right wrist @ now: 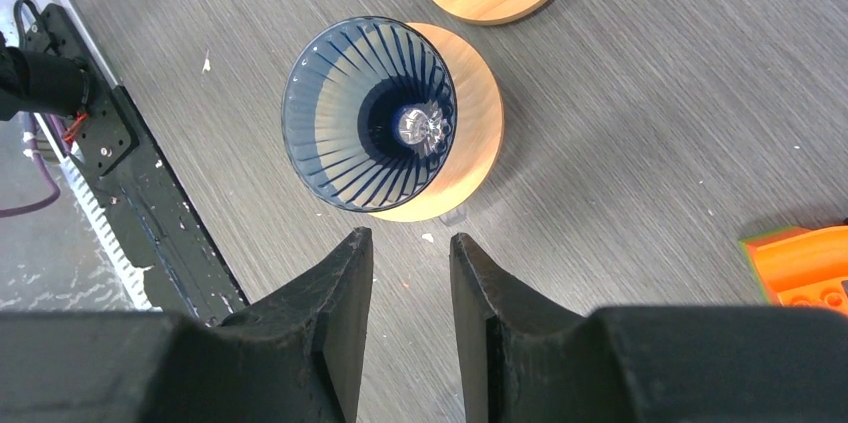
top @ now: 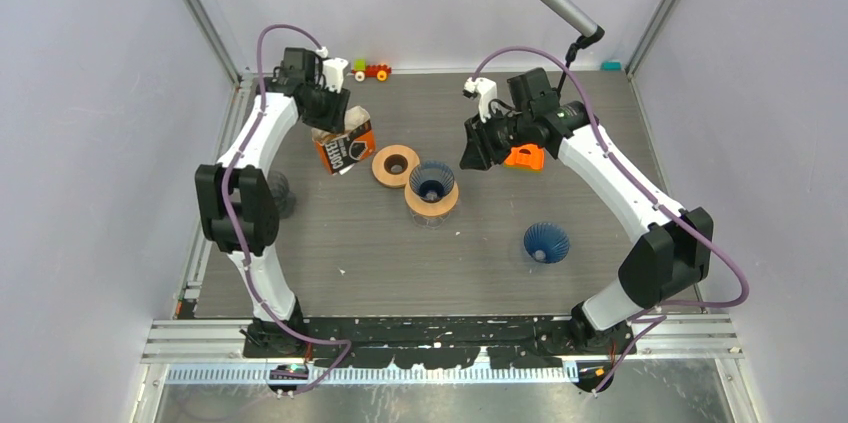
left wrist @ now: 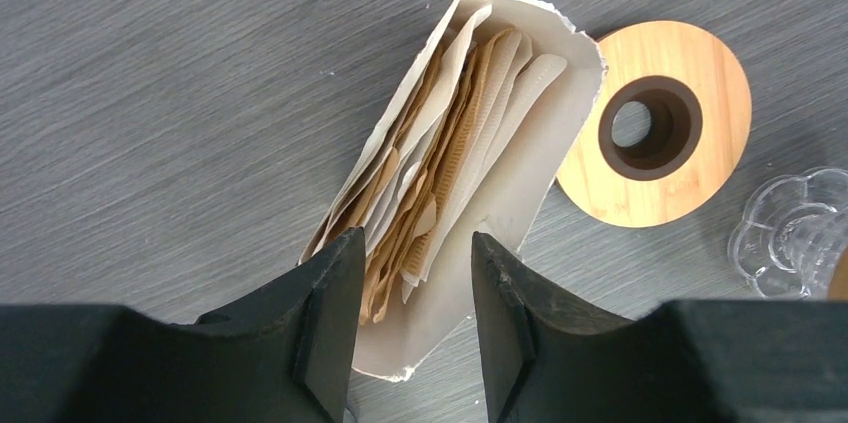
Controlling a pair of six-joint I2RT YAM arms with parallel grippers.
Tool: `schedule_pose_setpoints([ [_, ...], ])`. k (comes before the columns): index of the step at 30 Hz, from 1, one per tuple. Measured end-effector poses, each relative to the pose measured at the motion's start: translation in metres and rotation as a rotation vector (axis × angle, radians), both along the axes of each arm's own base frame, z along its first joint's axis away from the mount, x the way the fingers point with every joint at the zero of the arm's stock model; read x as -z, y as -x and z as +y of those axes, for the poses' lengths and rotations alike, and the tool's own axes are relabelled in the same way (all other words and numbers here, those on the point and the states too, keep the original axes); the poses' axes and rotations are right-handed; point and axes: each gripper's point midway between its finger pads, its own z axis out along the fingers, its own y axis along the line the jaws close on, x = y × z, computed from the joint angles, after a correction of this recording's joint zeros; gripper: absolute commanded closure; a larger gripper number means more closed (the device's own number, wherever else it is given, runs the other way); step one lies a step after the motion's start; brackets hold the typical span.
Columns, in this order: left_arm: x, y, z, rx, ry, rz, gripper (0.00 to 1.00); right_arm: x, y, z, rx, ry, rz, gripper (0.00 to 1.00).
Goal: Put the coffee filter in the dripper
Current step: Pick up the coffee filter from the coffee filter holder.
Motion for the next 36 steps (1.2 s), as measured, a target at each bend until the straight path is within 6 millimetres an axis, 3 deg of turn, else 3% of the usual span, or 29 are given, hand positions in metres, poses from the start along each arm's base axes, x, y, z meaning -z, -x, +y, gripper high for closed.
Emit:
schedule_pose_setpoints([
  [18,0.031,0.001,0.007,0.039,-0.067,0.07,0.54,0.005,0.0,-0.005,0.007,-0.013,0.024,0.61],
  [28,0.041,0.004,0.008,0.049,-0.075,0.1,0.79,0.012,-0.004,-0.007,0.016,-0.01,0.046,0.61],
  [36,0.023,-0.003,0.007,0.049,-0.072,0.07,1.0,0.013,-0.004,-0.007,0.017,-0.009,0.048,0.61],
])
